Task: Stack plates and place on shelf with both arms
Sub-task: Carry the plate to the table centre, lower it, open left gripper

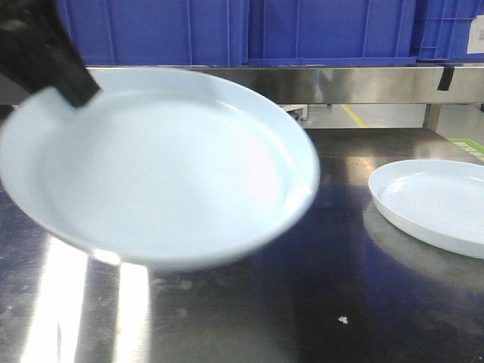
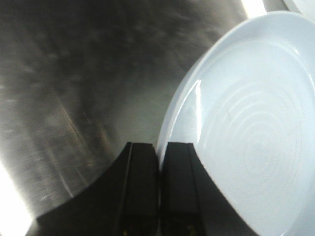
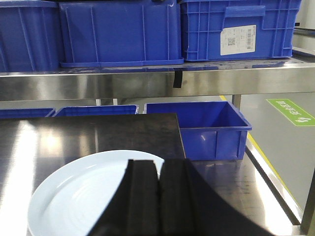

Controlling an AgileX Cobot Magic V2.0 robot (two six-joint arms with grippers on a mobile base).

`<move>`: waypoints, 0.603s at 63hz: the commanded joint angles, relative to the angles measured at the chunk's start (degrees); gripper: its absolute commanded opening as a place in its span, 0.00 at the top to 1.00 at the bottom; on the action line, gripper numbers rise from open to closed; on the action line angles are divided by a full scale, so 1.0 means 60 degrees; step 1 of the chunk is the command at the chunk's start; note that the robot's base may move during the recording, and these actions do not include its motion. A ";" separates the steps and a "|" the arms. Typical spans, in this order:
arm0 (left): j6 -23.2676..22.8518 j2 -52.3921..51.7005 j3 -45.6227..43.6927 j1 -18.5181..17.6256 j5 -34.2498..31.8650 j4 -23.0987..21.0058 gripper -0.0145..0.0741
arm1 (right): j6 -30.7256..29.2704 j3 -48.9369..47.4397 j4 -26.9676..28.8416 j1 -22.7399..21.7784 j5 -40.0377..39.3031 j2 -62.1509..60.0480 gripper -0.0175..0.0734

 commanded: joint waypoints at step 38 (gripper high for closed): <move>0.0016 0.2618 -0.0294 -0.1113 -0.1830 -0.0443 0.73 | -0.0033 -0.0149 -0.0095 -0.0062 -0.0837 -0.0204 0.75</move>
